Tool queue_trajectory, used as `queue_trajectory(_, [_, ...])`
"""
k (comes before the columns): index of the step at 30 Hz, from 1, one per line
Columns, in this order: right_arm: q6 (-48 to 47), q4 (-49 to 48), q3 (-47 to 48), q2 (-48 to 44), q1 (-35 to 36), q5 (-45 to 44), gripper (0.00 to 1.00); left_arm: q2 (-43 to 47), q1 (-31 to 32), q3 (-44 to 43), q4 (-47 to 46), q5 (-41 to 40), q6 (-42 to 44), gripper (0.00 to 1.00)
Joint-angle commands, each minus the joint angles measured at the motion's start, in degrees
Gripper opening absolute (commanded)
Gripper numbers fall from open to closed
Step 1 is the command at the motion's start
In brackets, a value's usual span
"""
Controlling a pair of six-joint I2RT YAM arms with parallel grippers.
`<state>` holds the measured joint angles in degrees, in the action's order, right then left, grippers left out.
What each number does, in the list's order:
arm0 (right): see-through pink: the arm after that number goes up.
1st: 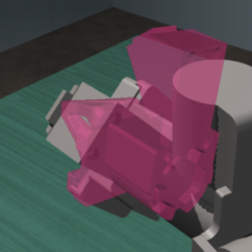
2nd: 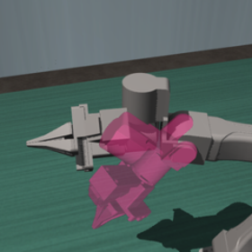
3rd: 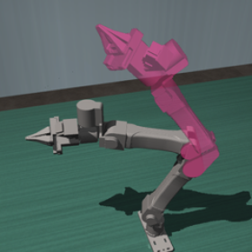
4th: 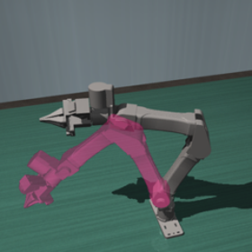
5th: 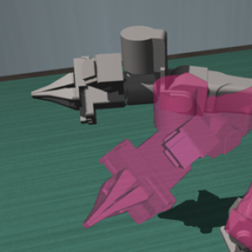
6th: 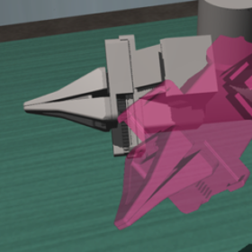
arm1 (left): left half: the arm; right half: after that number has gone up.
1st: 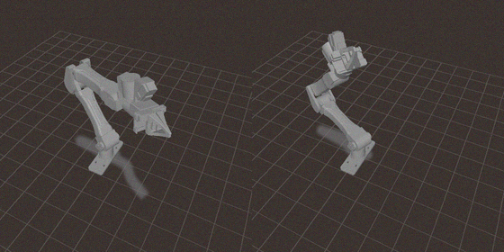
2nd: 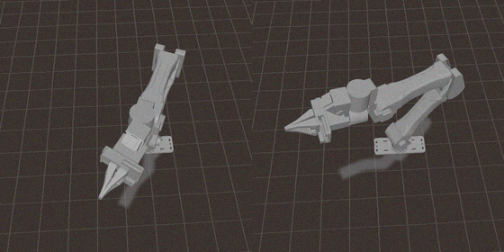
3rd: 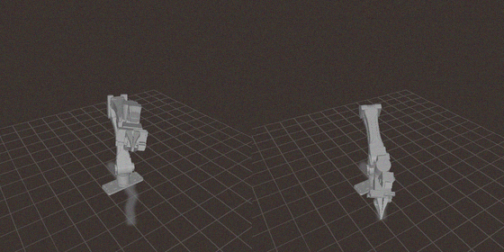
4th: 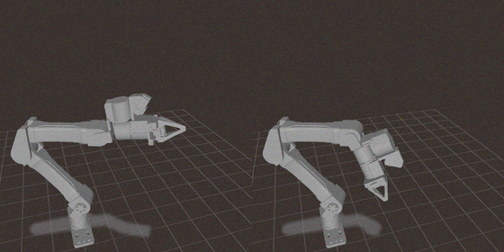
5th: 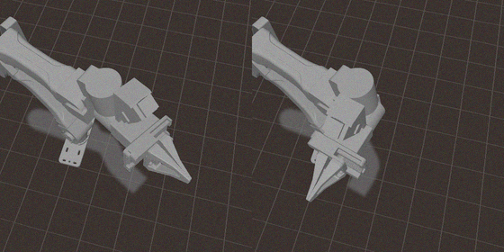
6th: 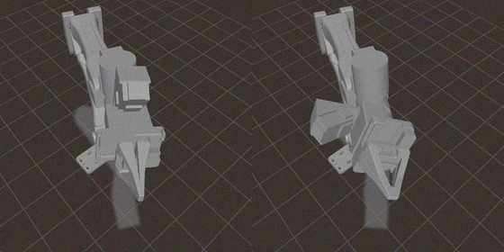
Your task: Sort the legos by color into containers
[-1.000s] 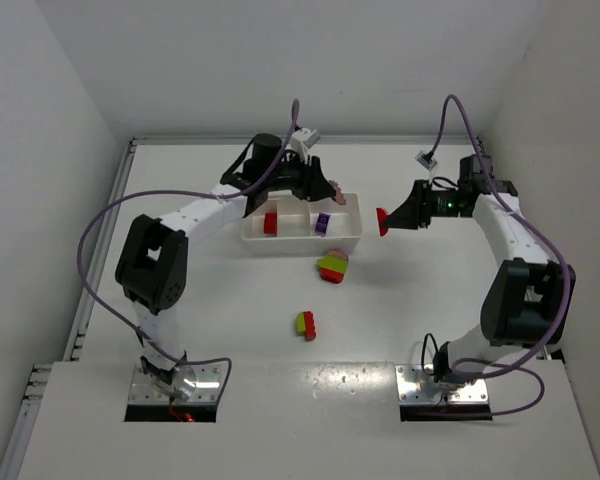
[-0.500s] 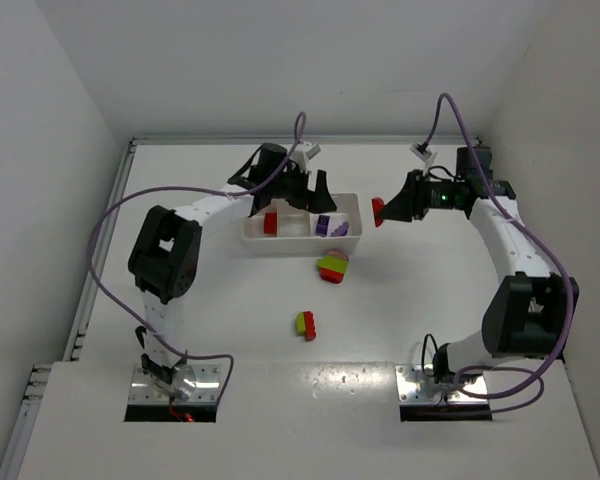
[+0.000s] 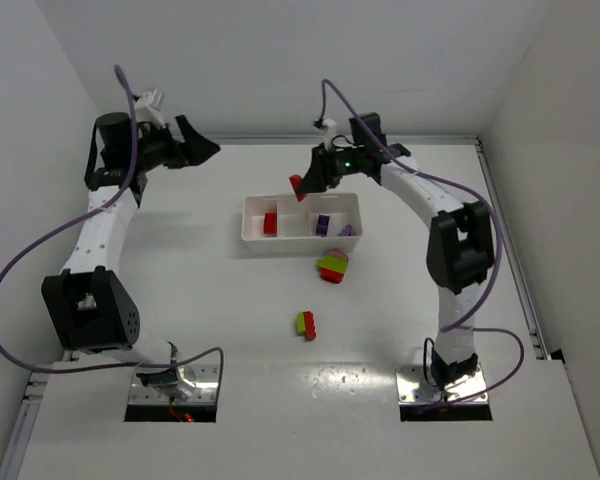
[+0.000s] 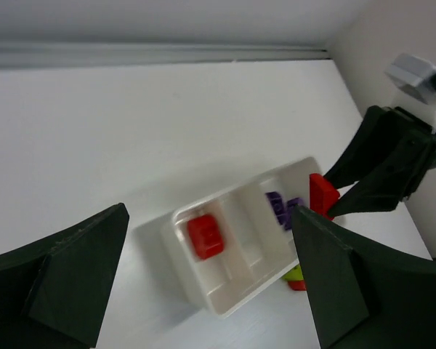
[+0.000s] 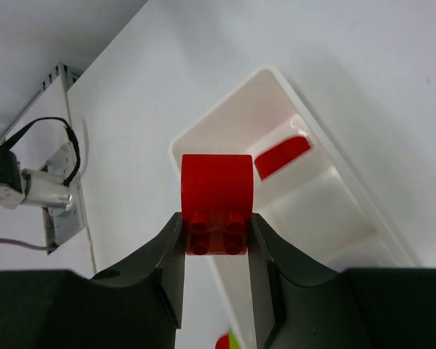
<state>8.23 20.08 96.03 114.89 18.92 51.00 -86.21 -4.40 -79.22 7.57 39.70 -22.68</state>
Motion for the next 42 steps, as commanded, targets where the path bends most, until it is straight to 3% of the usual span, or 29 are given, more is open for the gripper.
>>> queue_trajectory(1, [0.03,1.01,8.54,4.98,4.01,-3.36,0.0,0.51,-6.38,4.24,7.62,7.23,1.74,1.0])
queue_trajectory(4, [-0.49,4.61,15.49,11.22,7.44,-5.21,0.0,2.71,-8.77,4.86,10.09,4.86,6.66,1.0])
queue_trajectory(9, [0.21,5.24,17.78,14.92,9.3,-10.04,0.04,6.23,-9.31,4.87,14.48,2.84,14.23,1.0])
queue_trajectory(11, [-0.49,5.76,18.49,16.42,10.43,-11.36,0.12,6.76,-9.31,4.87,15.98,2.23,17.57,1.0])
queue_trajectory(12, [-0.49,7.07,19.02,17.81,10.44,-12.23,0.23,6.76,-8.78,4.87,17.29,2.22,19.41,1.0])
queue_trajectory(16, [-1.02,7.61,19.03,18.35,11.05,-12.77,0.52,6.76,-7.29,4.87,19.92,2.92,25.46,1.0])
queue_trajectory(19, [-1.02,7.08,18.5,18.35,11.58,-12.25,0.63,7.9,-3.95,5.47,21.69,2.4,31.0,1.0])
queue_trajectory(23, [-0.49,5.76,18.49,15.46,11.58,-12.24,0.66,10.79,1.4,9.51,22.22,2.39,37.43,1.0])
queue_trajectory(29, [1.0,4.01,10.42,1.67,6.49,-21.0,0.66,18.27,15.81,21.2,22.22,1.7,47.44,1.0])
queue_trajectory(33, [-2.24,5.49,-2.03,-9.55,-1.14,-25.78,0.66,19.51,28.62,28.14,21.52,-1.29,50.62,1.0])
queue_trajectory(42, [-4.8,9.01,-28.16,-31.55,-12.76,-28.68,0.76,18.9,45.08,36.68,12.39,-10.16,53.07,1.0])
